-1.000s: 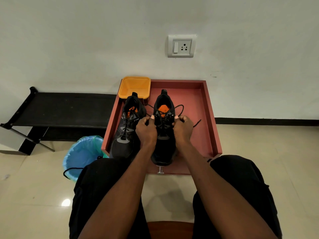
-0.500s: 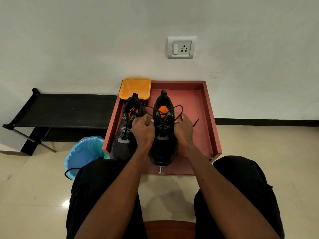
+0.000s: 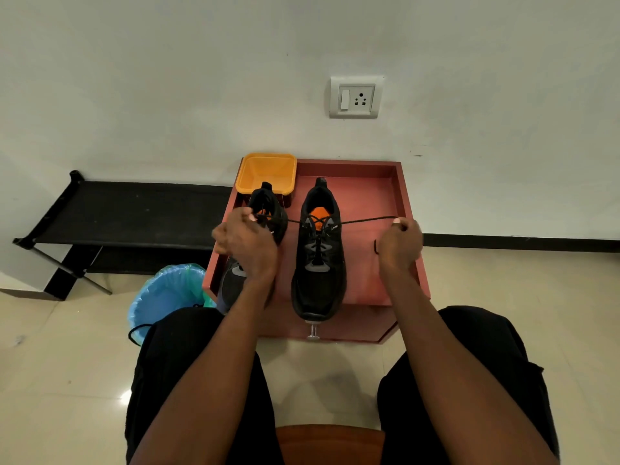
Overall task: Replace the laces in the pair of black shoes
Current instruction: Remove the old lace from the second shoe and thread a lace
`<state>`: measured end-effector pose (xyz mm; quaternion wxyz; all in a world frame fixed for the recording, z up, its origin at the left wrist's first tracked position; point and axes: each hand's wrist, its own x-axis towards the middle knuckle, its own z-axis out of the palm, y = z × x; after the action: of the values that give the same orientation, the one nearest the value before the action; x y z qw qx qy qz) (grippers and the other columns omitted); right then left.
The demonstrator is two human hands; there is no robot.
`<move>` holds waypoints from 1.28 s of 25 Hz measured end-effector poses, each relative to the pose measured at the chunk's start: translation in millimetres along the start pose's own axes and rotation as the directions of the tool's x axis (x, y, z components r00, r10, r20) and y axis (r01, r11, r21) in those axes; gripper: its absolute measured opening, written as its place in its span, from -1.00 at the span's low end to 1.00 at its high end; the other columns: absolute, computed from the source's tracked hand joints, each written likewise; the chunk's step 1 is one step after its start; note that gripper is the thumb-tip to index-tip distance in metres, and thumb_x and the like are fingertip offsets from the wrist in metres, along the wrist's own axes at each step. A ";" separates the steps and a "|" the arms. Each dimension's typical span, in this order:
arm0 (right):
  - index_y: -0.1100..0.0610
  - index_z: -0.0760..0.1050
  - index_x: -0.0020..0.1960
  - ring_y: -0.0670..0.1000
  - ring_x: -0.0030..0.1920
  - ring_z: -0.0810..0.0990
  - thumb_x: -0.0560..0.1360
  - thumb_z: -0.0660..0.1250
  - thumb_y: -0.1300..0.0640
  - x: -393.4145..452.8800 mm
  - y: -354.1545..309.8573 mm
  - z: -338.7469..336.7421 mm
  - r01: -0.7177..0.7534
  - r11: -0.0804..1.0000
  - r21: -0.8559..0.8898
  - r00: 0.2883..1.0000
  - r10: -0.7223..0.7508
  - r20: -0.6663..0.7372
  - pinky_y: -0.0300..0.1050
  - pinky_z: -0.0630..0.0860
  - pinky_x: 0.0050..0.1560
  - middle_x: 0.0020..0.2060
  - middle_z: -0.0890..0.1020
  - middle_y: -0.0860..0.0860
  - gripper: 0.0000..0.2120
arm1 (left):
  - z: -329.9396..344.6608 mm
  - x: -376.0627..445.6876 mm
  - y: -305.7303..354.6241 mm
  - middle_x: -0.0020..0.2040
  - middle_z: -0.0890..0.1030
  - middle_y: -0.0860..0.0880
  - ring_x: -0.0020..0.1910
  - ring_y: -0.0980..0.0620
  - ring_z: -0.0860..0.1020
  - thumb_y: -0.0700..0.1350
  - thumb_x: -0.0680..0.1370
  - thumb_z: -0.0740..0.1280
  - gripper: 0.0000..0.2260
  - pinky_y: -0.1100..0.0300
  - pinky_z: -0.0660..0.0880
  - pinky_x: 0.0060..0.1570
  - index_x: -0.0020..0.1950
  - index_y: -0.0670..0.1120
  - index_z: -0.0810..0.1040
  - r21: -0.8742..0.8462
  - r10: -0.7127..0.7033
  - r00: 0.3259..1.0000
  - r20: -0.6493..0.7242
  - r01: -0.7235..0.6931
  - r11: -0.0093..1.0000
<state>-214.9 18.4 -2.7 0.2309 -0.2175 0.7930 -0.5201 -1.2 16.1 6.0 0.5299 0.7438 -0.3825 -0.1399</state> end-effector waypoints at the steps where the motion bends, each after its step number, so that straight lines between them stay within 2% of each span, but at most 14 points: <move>1: 0.16 0.58 0.17 0.06 0.09 0.57 0.60 0.22 0.24 7.9 -4.4 -9.4 -0.086 0.994 0.065 0.994 0.090 -0.067 -0.09 0.42 0.15 0.03 0.61 0.04 -0.78 | -5.0 8.4 2.4 0.17 0.39 -0.07 0.22 -0.02 0.30 -0.20 0.60 0.24 -0.85 0.13 0.37 0.14 0.10 0.02 0.49 -0.089 -0.112 0.990 -0.081 0.104 0.991; 2: 0.16 0.57 0.19 0.10 0.14 0.55 0.58 0.21 0.27 13.6 -5.8 -16.4 -0.127 0.991 0.052 0.984 0.132 -0.121 -0.08 0.37 0.17 0.08 0.61 0.06 -0.75 | -8.7 14.0 4.0 0.21 0.39 -0.08 0.24 -0.01 0.30 -0.22 0.60 0.25 -0.83 0.19 0.35 0.12 0.12 0.01 0.49 -0.120 -0.182 0.976 -0.124 0.167 0.979; 4: 0.19 0.52 0.28 0.15 0.30 0.47 0.53 0.24 0.32 10.4 -6.0 -20.3 -0.046 0.984 -0.172 0.990 0.022 -0.140 0.02 0.36 0.26 0.23 0.57 0.13 -0.66 | -10.0 14.0 4.6 0.27 0.46 -0.07 0.35 -0.04 0.29 -0.26 0.56 0.24 -0.76 0.07 0.28 0.28 0.18 -0.02 0.50 0.027 -0.075 0.987 -0.144 0.080 0.996; 6: 0.20 0.47 0.35 0.14 0.37 0.42 0.52 0.28 0.34 -7.2 -4.0 -10.4 0.200 0.933 -0.301 0.979 -0.202 0.022 0.04 0.36 0.34 0.31 0.53 0.14 -0.60 | -1.0 2.2 5.4 0.31 0.49 -0.06 0.46 -0.09 0.23 -0.30 0.53 0.23 -0.67 -0.14 0.15 0.43 0.25 -0.05 0.50 0.144 0.148 0.988 0.043 -0.153 0.978; 7: 0.19 0.46 0.36 0.12 0.38 0.42 0.53 0.28 0.34 -15.9 -1.2 -2.4 0.315 0.901 -0.298 0.948 -0.283 0.146 0.04 0.35 0.37 0.32 0.52 0.12 -0.60 | 6.4 -5.7 4.3 0.33 0.50 -0.07 0.49 -0.10 0.20 -0.30 0.53 0.23 -0.64 -0.18 0.10 0.46 0.30 -0.06 0.49 0.171 0.230 0.955 0.188 -0.263 0.950; 9: 0.17 0.44 0.38 0.10 0.39 0.41 0.57 0.23 0.33 -28.8 2.2 13.2 0.516 0.808 -0.283 0.832 -0.396 0.388 0.04 0.25 0.44 0.31 0.54 0.10 -0.61 | 19.8 -16.9 0.8 0.37 0.50 -0.09 0.52 -0.08 0.18 -0.25 0.57 0.22 -0.62 -0.14 -0.02 0.52 0.39 -0.08 0.46 0.201 0.307 0.845 0.437 -0.424 0.883; 11: 0.17 0.48 0.30 0.12 0.30 0.46 0.57 0.16 0.33 -33.0 5.7 24.4 0.609 0.751 -0.256 0.741 -0.423 0.521 0.08 0.22 0.42 0.19 0.60 0.11 -0.66 | 31.5 -19.3 -5.5 0.31 0.55 -0.10 0.48 -0.06 0.27 -0.19 0.60 0.21 -0.64 -0.11 -0.11 0.54 0.41 -0.07 0.46 0.244 0.309 0.774 0.552 -0.504 0.828; 14: 0.12 0.54 0.13 0.16 0.16 0.51 0.52 0.12 0.29 -29.6 11.5 34.3 0.591 0.752 -0.291 0.744 -0.369 0.557 0.10 0.28 0.30 0.01 0.63 0.09 -0.70 | 39.9 -15.0 -13.6 0.15 0.61 -0.08 0.30 -0.07 0.43 -0.14 0.63 0.20 -0.73 -0.07 0.01 0.51 0.28 -0.08 0.57 0.296 0.300 0.753 0.586 -0.544 0.785; 17: 0.09 0.55 -0.12 0.16 0.03 0.55 0.47 0.16 0.31 -20.3 18.1 39.7 0.568 0.743 -0.354 0.775 -0.338 0.535 0.07 0.29 0.17 -0.13 0.63 0.07 -0.77 | 38.5 -7.5 -17.0 0.05 0.63 -0.08 0.15 -0.08 0.50 -0.14 0.63 0.21 -0.77 -0.02 0.21 0.38 0.14 -0.11 0.64 0.242 0.316 0.799 0.511 -0.487 0.839; 22: 0.09 0.48 -0.10 0.10 0.05 0.51 0.48 0.16 0.35 -11.7 11.3 29.8 0.496 0.789 -0.364 0.846 -0.344 0.407 0.06 0.30 0.21 -0.07 0.60 0.05 -0.79 | 27.7 0.3 -10.8 0.01 0.64 -0.12 0.03 -0.07 0.56 -0.23 0.60 0.25 -0.80 0.02 0.48 0.13 0.10 -0.20 0.64 0.122 0.291 0.883 0.369 -0.356 0.926; 25: 0.12 0.46 -0.09 0.10 0.02 0.52 0.51 0.16 0.34 -12.2 11.3 27.5 0.494 0.792 -0.358 0.843 -0.336 0.420 0.06 0.33 0.22 -0.09 0.58 0.05 -0.83 | 24.2 -1.5 -9.6 0.05 0.61 -0.12 0.06 -0.08 0.54 -0.24 0.60 0.23 -0.81 0.10 0.44 0.08 0.11 -0.20 0.62 0.125 0.249 0.896 0.368 -0.313 0.941; 27: 0.12 0.42 -0.11 0.08 -0.08 0.51 0.53 0.16 0.32 -13.7 10.1 27.5 0.453 0.842 -0.294 0.844 -0.297 0.447 0.14 0.43 0.21 -0.16 0.55 0.03 -0.86 | 24.7 -1.7 -8.8 0.11 0.60 -0.12 0.13 -0.11 0.53 -0.20 0.59 0.25 -0.80 0.03 0.43 0.16 0.15 -0.17 0.60 0.163 0.214 0.891 0.400 -0.299 0.940; 30: 0.11 0.46 0.09 0.07 0.04 0.52 0.52 0.23 0.23 -14.4 7.0 29.7 0.513 0.810 -0.283 0.790 -0.317 0.525 0.10 0.32 0.32 -0.02 0.59 0.03 -0.84 | 31.3 -0.6 -9.9 0.25 0.54 -0.06 0.33 -0.11 0.39 -0.10 0.57 0.29 -0.68 -0.07 0.20 0.39 0.31 -0.08 0.52 0.310 0.233 0.820 0.524 -0.438 0.844; 32: 0.08 0.47 0.16 0.05 0.07 0.56 0.54 0.26 0.17 -15.9 5.7 33.9 0.524 0.806 -0.274 0.756 -0.292 0.586 0.01 0.19 0.30 -0.02 0.62 -0.01 -0.80 | 38.3 -1.2 -8.0 0.16 0.60 -0.06 0.29 -0.10 0.45 -0.13 0.57 0.27 -0.72 -0.09 0.15 0.41 0.28 -0.06 0.55 0.294 0.255 0.758 0.600 -0.506 0.811</move>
<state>-182.7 5.3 -17.7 0.2596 -0.5653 0.7248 -0.2960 -22.1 -7.9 -16.7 0.2372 0.6776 -0.6825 -0.1370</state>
